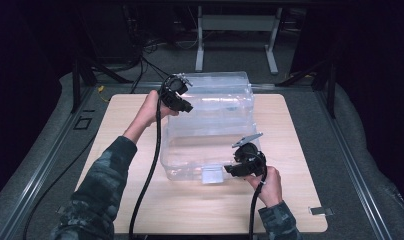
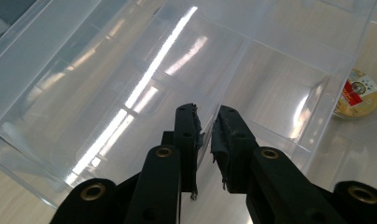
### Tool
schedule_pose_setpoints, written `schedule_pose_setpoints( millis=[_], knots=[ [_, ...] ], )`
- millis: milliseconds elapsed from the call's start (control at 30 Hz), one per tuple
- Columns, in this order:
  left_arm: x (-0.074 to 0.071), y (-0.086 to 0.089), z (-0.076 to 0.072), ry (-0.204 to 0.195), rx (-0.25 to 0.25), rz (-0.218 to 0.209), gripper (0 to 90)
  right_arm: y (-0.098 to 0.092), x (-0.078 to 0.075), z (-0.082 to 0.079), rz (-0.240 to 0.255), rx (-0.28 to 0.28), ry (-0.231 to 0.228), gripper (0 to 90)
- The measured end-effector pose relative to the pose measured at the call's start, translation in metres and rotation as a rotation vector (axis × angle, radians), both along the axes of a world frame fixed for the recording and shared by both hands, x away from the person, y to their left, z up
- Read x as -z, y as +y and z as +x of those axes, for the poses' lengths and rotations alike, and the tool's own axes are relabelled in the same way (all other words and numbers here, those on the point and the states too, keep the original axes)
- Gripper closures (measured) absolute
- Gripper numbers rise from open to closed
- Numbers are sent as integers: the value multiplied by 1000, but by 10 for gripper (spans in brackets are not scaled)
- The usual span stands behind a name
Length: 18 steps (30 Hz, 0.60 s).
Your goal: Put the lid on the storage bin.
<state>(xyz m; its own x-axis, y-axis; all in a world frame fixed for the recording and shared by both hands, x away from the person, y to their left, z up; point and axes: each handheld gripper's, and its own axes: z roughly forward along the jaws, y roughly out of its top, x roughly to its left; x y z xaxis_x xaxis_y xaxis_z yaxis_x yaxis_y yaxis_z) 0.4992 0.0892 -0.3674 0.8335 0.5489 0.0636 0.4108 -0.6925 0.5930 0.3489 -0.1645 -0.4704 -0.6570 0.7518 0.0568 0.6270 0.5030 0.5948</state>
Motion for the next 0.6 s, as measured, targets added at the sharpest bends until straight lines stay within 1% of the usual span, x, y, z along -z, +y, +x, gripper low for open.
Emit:
schedule_pose_setpoints(
  millis=[100, 133, 233, 267, 300, 333, 367, 400, 433, 500, 600],
  knots=[
    [-1, 0, -3, -8, -5, 1, 788, 0, 0, 1, -1, 2, 0, 466],
    [-1, 1, -4, -7, -4, -4, 788, 0, 0, 1, -1, 3, 4, 465],
    [-1, 1, -8, -17, 3, -7, 789, 0, 0, 1, -1, 5, 4, 463],
    [-2, 1, -9, -18, 9, -6, 789, 1, 0, 1, 2, 7, 2, 448],
    [-2, 1, -9, -17, 14, -14, 794, 3, 5, 5, -11, 3, 34, 488],
    [-2, 1, -10, -25, 9, -5, 795, 5, 10, 7, -21, -1, 32, 477],
    [-2, 2, -11, -24, 5, -10, 794, 5, 11, 8, -13, -3, 32, 475],
    [-2, 2, -11, -26, 3, -8, 793, 7, 8, 6, -30, 4, 24, 486],
    [-2, 2, -11, -29, 4, -9, 793, 7, 7, 5, -32, 3, 19, 485],
    [-2, 1, -12, -30, 11, -8, 794, 6, 8, 5, -22, 3, 15, 485],
    [-2, 1, -14, -36, 13, -5, 795, 6, 8, 6, -26, 8, 20, 484]
  ],
)
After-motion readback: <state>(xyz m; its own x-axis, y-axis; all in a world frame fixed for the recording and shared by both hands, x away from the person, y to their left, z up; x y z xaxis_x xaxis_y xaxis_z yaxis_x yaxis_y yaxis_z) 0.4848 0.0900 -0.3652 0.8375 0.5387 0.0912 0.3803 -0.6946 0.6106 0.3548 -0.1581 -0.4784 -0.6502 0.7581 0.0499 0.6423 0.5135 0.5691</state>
